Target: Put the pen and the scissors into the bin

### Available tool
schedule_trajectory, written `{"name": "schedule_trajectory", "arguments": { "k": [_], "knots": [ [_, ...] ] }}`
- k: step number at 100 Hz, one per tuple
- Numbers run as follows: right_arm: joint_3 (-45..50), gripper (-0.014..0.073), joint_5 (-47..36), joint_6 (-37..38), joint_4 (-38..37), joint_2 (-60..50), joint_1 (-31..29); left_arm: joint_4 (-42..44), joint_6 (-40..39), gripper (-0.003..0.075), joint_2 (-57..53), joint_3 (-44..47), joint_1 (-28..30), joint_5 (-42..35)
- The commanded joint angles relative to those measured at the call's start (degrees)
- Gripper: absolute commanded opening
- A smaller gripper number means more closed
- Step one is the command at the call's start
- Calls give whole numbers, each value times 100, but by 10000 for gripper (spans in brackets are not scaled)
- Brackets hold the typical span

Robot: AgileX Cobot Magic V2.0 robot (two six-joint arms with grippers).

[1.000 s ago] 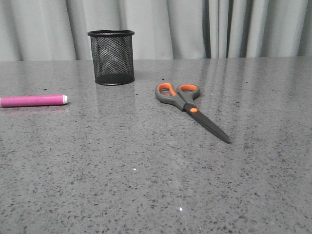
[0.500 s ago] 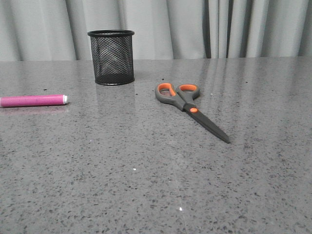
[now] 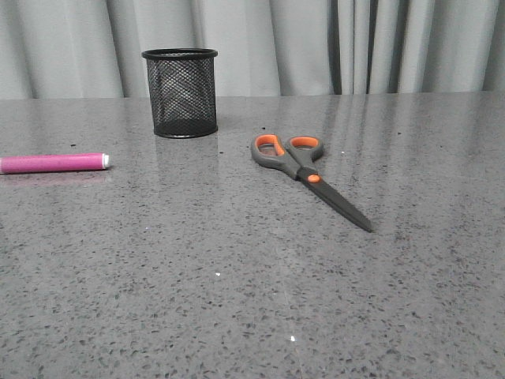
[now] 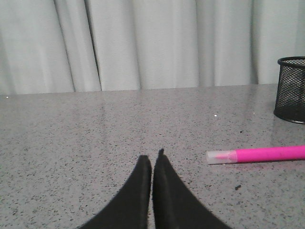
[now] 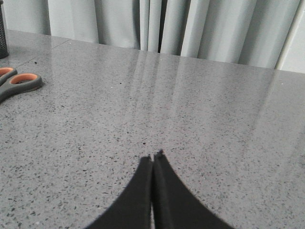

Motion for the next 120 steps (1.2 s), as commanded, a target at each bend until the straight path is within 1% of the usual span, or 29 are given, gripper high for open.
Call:
{"name": "schedule_trajectory", "arguments": {
  "k": [1, 12, 24, 37, 47, 64, 73, 83, 98, 112, 120],
  "knots": [
    [90, -73, -532, -1, 1, -112, -36, -330, -64, -19, -179, 250, -46, -440],
    [90, -73, -642, -1, 216, -112, -36, -874, -64, -19, -179, 250, -46, -440],
    [90, -73, -928, -1, 806, -112, -36, -1273, -64, -19, -179, 250, -46, -440],
    [90, -73, -1009, -1, 1407, -112, -36, -1773, -64, -19, -179, 250, -46, -440],
    [90, -73, -1094, -1, 1931, -112, -36, -2456, -64, -19, -179, 250, -46, -440],
    [80, -72, -1215, -1, 3206, -112, -36, -3692, -64, -19, -179, 240, -46, -440],
    [80, -68, -1215, -1, 3450, -112, -36, -4198, -64, -19, -179, 240, -46, -430],
    [-23, -68, -1074, -1, 3459, -112, -36, -4250, -64, -19, -179, 162, -46, -361],
    [-426, -54, -672, -56, 3423, 61, -36, -4001, -64, -19, -164, -121, -46, 91],
    [-1042, -53, -83, -290, 3236, 807, -36, -3272, -64, -20, 194, -632, -46, 530],
    [-1500, -53, 371, -312, 2939, 1537, -36, -2545, -64, -20, 655, -1075, -46, 852]
  ]
}}
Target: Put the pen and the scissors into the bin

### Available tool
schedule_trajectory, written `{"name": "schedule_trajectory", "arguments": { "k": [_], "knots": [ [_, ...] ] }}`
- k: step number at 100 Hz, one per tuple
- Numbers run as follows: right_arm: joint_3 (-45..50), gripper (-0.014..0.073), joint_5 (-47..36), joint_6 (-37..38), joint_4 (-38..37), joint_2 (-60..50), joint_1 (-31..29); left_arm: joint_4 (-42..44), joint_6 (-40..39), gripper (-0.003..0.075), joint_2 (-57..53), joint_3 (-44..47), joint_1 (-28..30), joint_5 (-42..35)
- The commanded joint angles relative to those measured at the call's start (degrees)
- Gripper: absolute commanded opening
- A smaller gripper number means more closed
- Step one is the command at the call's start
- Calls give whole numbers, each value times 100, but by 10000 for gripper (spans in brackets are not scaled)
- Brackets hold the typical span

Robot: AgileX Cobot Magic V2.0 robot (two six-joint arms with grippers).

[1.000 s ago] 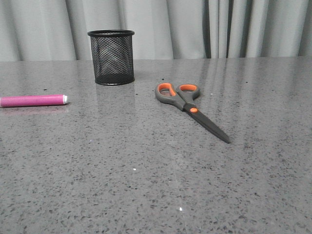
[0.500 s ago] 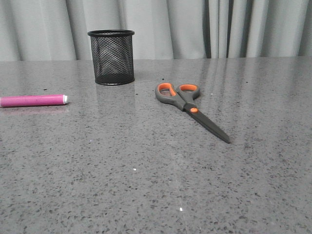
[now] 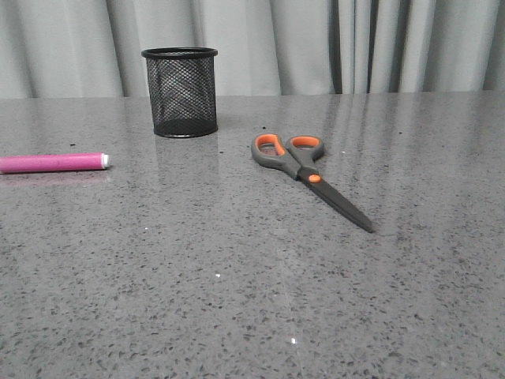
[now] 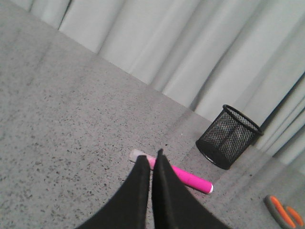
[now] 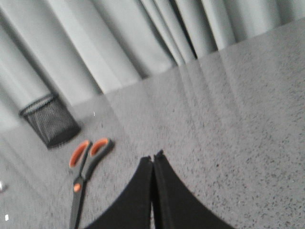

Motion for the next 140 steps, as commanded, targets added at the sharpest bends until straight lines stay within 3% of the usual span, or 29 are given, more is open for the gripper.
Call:
{"name": "schedule_trajectory", "arguments": {
  "k": [1, 14, 24, 45, 59, 67, 74, 84, 91, 110, 127, 140],
  "knots": [
    [-666, -53, 171, -124, -330, 807, -36, 694, -51, -20, 543, -679, -46, 100],
    [-1601, -53, 922, -124, -840, 2072, -36, 1468, -51, -19, 1424, -1465, -46, 854],
    [-2263, -53, 1393, -139, -920, 2884, -36, 1543, 261, -19, 2050, -2000, -46, 1306],
    [-3192, -24, 1995, -228, -920, 3973, -25, 1532, 399, -18, 2957, -2688, -46, 1478],
    [-3422, 175, 2022, -328, -920, 4249, -25, 1448, 589, 16, 3328, -2881, -46, 1454],
    [-3452, 348, 1967, -328, -920, 4291, -25, 1208, 848, 104, 3539, -2927, -46, 1454],
    [-3452, 422, 1906, -328, -920, 4291, -25, 857, 1114, 209, 3716, -2950, -46, 1442],
    [-3452, 421, 1885, -382, -920, 4291, -25, 218, 1697, 359, 3977, -3001, -46, 1453],
    [-3452, 421, 1885, -436, -920, 4291, -25, -188, 2142, 418, 4205, -3095, -46, 1487],
    [-3452, 421, 1885, -572, -920, 4291, -25, -766, 3674, 419, 5173, -3792, -46, 2464],
    [-3452, 421, 1885, -581, -920, 4291, -25, -780, 4882, 419, 6317, -4557, -46, 3436],
    [-3452, 421, 1885, -622, -920, 4291, -25, -780, 6257, 419, 7106, -5125, -46, 4016]
  ]
}}
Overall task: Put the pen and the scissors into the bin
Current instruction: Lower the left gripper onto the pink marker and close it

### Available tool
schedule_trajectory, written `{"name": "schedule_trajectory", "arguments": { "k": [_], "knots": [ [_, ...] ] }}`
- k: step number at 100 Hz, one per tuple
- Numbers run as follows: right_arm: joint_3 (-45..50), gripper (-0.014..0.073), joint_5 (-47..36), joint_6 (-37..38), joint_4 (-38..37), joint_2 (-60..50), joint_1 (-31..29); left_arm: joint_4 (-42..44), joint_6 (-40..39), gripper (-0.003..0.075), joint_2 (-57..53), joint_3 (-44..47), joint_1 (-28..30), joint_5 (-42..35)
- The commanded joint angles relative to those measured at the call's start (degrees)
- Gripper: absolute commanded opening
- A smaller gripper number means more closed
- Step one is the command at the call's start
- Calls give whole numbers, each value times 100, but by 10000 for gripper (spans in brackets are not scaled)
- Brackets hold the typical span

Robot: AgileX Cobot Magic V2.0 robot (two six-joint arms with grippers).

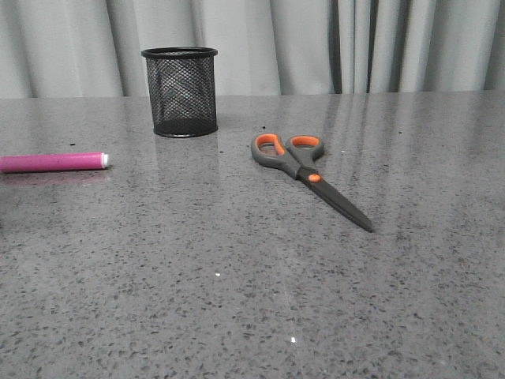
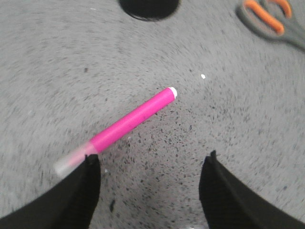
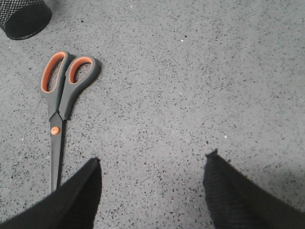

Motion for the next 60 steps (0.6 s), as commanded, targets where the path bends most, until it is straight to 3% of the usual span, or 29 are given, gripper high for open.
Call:
{"name": "schedule_trajectory", "arguments": {
  "k": [1, 11, 21, 60],
  "knots": [
    [-210, 421, -350, -100, 38, -30, -14, -270, 948, 419, 367, -494, -46, 327],
    [-210, 421, -350, -100, 38, -30, -14, -270, 2217, 419, 880, -849, -46, 724],
    [-210, 421, -350, -100, 38, -30, -14, -283, 2939, 419, 1296, -1112, -58, 873],
    [-210, 421, -350, -140, 38, -30, -14, -259, 3393, 419, 2345, -1738, -382, 553]
  ]
}}
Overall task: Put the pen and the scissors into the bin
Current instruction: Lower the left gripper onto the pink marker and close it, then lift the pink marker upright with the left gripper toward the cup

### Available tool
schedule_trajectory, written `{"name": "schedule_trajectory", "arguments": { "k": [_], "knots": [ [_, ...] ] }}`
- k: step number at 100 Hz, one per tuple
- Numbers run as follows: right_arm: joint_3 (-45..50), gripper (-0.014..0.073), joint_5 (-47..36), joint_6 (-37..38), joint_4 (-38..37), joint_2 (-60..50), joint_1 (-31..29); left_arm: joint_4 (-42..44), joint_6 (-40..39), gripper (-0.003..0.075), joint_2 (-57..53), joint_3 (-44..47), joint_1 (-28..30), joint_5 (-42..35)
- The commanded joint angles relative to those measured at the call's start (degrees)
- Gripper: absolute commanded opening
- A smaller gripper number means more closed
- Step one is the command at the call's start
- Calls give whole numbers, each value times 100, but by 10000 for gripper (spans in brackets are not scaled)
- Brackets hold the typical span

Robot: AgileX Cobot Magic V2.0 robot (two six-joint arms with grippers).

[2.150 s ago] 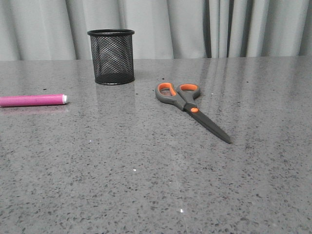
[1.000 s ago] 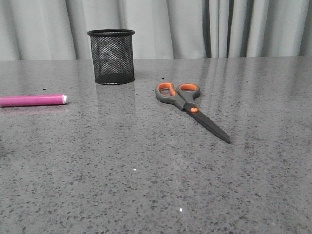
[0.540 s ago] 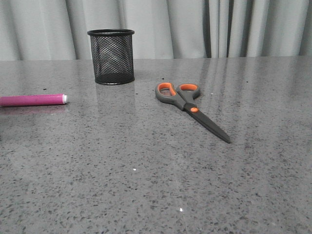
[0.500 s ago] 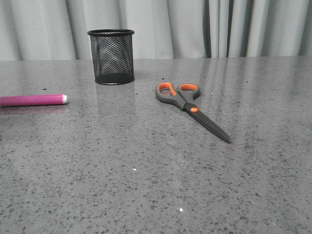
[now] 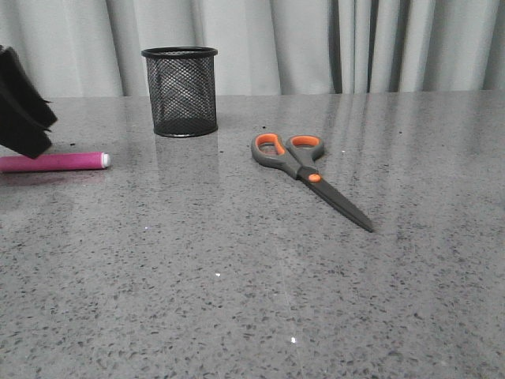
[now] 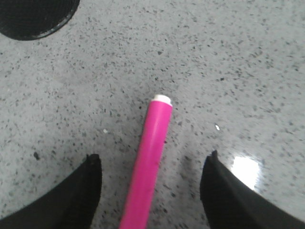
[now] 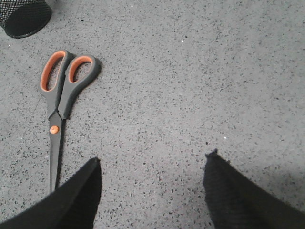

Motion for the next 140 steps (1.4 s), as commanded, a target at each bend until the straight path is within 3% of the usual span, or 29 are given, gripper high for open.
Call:
{"name": "schedule_trajectory", "arguments": {
  "k": [1, 34, 43, 54, 79, 91, 103, 115, 140],
  "knots": [
    [-210, 421, -346, -77, 38, -30, -14, -259, 27, 419, -31, -236, -47, -156],
    [-210, 421, -336, -77, 38, -30, -14, -259, 27, 391, 393, -271, -47, -202],
    [-210, 421, -327, -80, 38, -30, -14, -259, 27, 249, 392, -271, -47, -119],
    [-210, 421, -327, -80, 38, -30, -14, -231, 27, -19, 392, -271, -47, 18],
    [-210, 421, -312, -80, 38, -30, -14, -634, -10, -19, 345, -694, -47, 751],
    [-210, 421, -307, -80, 38, -30, -14, -1796, -10, -19, 213, -1142, -47, 799],
    [-210, 421, -307, -80, 38, -30, -14, -3528, 1, -19, 190, -1613, -63, 764],
    [-210, 421, -307, -80, 38, -30, -14, -4556, 38, -19, 190, -1910, -244, 204],
    [-210, 421, -307, -80, 38, -30, -14, -4721, 478, -19, 589, -2258, -1010, -1300]
  ]
}}
